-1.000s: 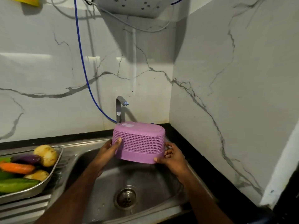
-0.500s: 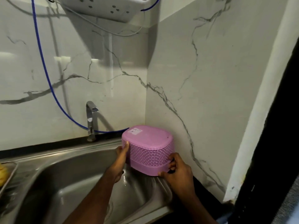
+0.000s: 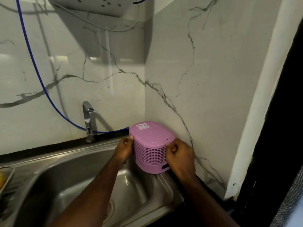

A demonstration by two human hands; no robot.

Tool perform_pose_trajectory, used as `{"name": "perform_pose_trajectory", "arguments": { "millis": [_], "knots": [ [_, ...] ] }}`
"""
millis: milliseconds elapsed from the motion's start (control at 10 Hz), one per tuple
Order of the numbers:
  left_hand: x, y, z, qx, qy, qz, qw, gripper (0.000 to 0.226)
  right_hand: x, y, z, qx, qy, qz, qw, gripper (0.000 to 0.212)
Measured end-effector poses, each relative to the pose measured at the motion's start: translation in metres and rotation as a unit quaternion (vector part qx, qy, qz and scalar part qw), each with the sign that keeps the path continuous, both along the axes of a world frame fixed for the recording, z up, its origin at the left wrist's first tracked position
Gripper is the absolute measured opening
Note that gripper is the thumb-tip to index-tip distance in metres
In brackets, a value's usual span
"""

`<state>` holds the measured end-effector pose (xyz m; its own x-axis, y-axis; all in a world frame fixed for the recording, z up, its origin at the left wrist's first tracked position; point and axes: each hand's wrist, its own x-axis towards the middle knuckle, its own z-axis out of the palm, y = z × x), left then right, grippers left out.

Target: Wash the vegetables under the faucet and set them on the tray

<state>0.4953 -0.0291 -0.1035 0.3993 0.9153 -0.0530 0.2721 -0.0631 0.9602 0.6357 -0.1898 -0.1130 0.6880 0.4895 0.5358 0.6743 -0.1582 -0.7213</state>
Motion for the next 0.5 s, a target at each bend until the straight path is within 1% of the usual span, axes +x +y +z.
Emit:
{"name": "perform_pose_trajectory", "arguments": {
  "millis": [100, 200, 300, 400, 500],
  "knots": [
    [-0.002, 0.001, 0.003, -0.006, 0.022, -0.047, 0.999, 0.061, 0.0, 0.01, 0.015, -0.021, -0.031, -0.013, 0.999, 0.024],
    [-0.001, -0.003, 0.006, 0.008, 0.038, -0.062, 0.997, 0.062, 0.002, 0.025, 0.025, -0.049, -0.083, -0.015, 0.995, 0.021],
    [-0.002, -0.003, 0.008, 0.049, 0.036, -0.007, 0.998, 0.059, 0.004, 0.038, 0.032, -0.065, -0.14, -0.01, 0.988, 0.02],
    [-0.006, 0.005, 0.012, 0.106, 0.079, 0.013, 0.991, 0.053, 0.003, 0.052, 0.04, -0.08, -0.191, -0.012, 0.978, 0.023],
    [-0.017, 0.013, 0.03, 0.19, 0.072, 0.041, 0.978, 0.04, -0.002, 0.073, 0.058, -0.134, -0.245, -0.005, 0.96, 0.028]
  ]
}}
